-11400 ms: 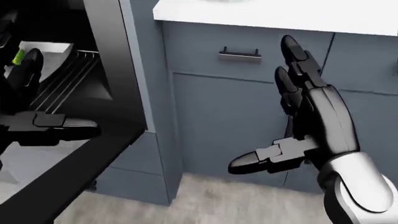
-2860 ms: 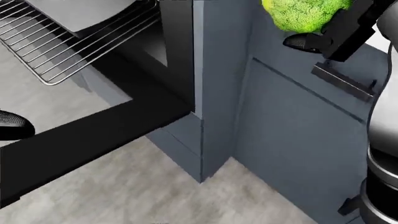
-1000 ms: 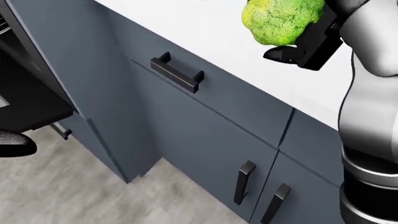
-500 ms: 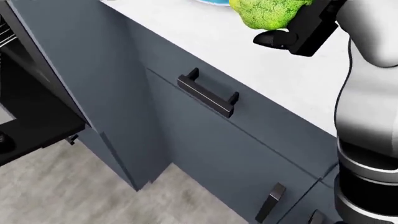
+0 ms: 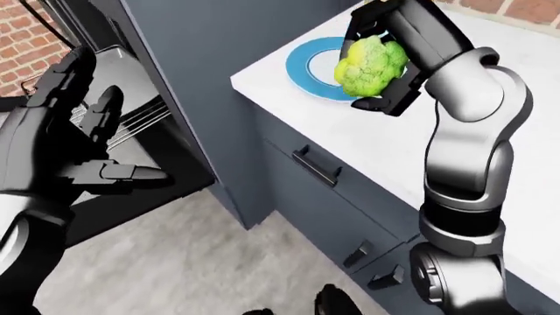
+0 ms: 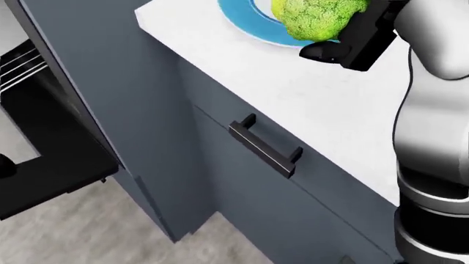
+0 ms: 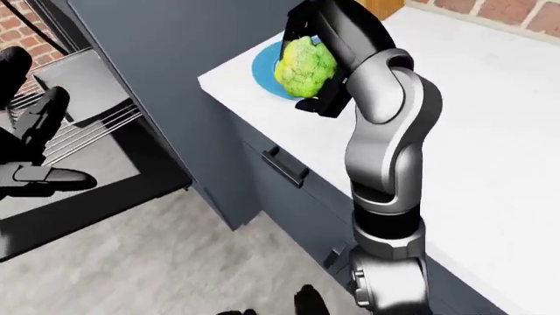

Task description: Pick the broccoli from the oven and place it on the plate on the counter.

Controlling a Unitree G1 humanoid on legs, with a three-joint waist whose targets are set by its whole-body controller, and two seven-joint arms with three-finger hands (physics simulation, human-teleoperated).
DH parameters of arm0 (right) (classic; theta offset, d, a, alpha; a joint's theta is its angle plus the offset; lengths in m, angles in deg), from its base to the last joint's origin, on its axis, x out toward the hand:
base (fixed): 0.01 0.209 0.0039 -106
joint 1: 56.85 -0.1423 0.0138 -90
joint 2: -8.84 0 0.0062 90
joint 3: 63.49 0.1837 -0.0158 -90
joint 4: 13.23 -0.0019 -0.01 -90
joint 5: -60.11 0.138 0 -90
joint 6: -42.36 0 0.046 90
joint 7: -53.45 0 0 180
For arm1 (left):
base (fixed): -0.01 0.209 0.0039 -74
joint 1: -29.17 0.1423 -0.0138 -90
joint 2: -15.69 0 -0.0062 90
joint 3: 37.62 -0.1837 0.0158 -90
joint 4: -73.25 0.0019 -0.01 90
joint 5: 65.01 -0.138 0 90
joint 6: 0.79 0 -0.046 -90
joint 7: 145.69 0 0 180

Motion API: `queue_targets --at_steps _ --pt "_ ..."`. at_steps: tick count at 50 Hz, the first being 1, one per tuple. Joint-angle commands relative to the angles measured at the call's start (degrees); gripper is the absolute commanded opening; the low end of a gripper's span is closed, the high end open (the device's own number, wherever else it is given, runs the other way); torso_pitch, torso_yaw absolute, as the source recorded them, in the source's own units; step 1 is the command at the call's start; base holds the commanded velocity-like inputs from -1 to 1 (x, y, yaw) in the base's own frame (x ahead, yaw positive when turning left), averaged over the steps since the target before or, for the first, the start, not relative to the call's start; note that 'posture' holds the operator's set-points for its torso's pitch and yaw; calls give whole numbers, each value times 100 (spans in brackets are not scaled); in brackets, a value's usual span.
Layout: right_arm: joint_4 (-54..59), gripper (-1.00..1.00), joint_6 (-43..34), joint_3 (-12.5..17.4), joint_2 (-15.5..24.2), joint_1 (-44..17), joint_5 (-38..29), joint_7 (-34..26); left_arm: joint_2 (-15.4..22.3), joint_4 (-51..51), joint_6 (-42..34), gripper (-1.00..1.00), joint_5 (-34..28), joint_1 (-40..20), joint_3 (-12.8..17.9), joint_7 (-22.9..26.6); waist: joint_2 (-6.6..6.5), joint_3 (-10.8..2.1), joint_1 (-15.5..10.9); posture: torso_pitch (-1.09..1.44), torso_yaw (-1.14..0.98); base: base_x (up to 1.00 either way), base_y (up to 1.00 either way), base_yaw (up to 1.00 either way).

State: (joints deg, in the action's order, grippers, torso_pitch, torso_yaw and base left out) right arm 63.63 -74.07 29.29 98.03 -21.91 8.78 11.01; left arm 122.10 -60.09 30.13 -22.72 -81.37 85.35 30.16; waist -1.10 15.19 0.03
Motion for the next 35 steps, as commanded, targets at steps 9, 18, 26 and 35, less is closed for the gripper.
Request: queue_targets --at_steps 9,18,26,35 --pt "-106 -100 58 39 8 -181 -48 144 51 -95 227 100 -40 -29 68 80 181 -190 -2 46 0 35 0 0" --pt "-126 -100 74 9 -50 -195 -61 130 18 -72 282 100 -107 60 142 181 -219 -347 58 46 0 22 13 0" --pt "-97 -99 40 -26 -103 -287 -73 82 -34 -99 319 100 -132 166 214 252 -246 -106 64 46 0 0 3 0" --pt "141 -98 -8 -43 -55 -666 -108 -64 -24 -103 305 100 -172 182 204 293 -63 -23 80 43 0 0 0 0"
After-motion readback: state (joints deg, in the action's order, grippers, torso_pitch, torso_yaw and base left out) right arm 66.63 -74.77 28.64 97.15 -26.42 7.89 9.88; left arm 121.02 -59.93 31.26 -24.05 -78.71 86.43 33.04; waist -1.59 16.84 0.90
